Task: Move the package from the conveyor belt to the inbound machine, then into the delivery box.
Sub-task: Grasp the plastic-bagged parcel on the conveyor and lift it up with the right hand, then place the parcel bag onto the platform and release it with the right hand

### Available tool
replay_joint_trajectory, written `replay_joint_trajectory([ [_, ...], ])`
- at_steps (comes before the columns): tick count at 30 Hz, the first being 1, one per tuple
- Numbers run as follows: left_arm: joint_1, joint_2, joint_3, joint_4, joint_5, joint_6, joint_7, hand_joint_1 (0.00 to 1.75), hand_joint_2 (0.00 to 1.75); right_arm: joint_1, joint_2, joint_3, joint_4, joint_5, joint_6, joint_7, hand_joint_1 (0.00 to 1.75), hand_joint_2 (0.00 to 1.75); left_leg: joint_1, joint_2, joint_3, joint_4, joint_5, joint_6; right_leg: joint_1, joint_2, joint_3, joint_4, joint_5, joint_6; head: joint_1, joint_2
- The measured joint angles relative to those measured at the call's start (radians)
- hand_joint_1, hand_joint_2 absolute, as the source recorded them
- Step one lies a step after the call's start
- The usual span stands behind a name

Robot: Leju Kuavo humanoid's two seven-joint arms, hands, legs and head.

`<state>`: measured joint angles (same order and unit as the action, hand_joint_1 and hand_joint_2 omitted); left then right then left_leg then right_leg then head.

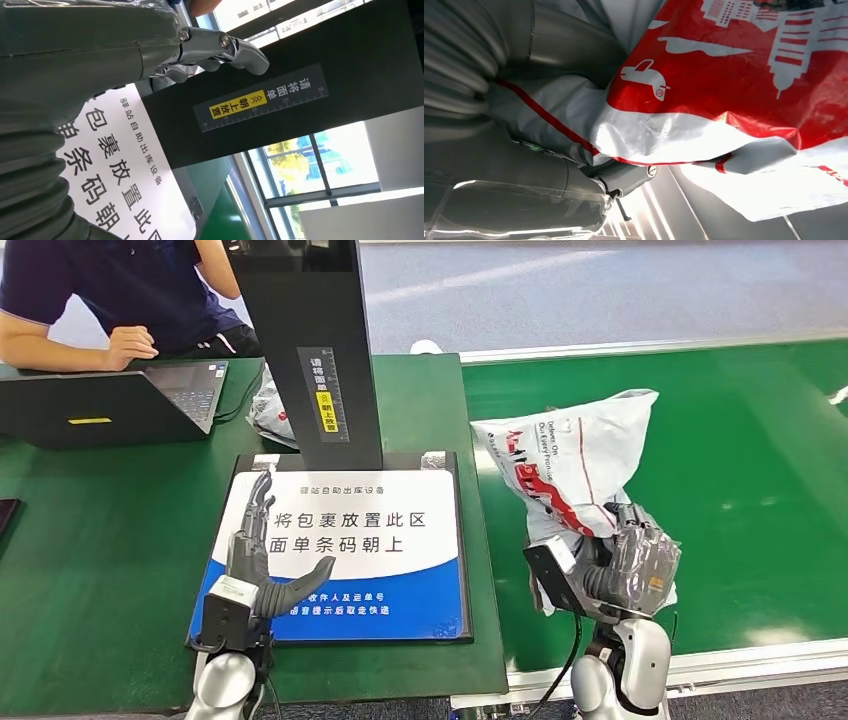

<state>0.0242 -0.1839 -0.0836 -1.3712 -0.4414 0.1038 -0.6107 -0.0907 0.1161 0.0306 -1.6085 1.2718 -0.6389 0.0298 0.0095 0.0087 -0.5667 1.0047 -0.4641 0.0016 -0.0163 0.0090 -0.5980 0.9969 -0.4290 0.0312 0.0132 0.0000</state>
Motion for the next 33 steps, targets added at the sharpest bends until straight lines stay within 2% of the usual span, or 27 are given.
replay_joint_trajectory([
  [8,0.005,0.0,0.003,-0.007,0.001,-0.001,-0.001,0.0,1.75,-0.001,-0.024,0.077,-0.037,-0.199,0.012,-0.124,1.75,1.75,0.0,0.0,0.0,0.0,0.0,0.0,0.0,0.0,0.0,0.0,0.0,0.0,0.0,0.0],
  [17,0.002,0.0,0.004,-0.012,0.001,0.012,-0.028,0.0,1.75,-0.043,-0.041,0.177,-0.016,-0.336,0.151,-0.243,1.75,1.75,0.0,0.0,0.0,0.0,0.0,0.0,0.0,0.0,0.0,0.0,0.0,0.0,0.0,0.0],
  [24,-0.008,0.0,0.004,-0.023,0.033,0.081,-0.077,0.0,1.75,-0.133,-0.044,0.257,0.107,-0.339,0.191,-0.279,1.75,1.75,0.0,0.0,-0.001,0.0,0.001,-0.001,0.0,0.0,0.0,0.001,0.0,0.0,0.0,0.0],
  [33,-0.009,0.009,-0.038,-0.104,0.147,0.241,-0.091,0.0,1.75,-0.27,-0.044,0.343,0.318,-0.407,0.176,-0.318,1.75,1.75,0.0,0.0,-0.001,0.0,0.001,-0.001,0.0,0.0,-0.001,0.001,0.0,0.0,0.0,0.0],
])
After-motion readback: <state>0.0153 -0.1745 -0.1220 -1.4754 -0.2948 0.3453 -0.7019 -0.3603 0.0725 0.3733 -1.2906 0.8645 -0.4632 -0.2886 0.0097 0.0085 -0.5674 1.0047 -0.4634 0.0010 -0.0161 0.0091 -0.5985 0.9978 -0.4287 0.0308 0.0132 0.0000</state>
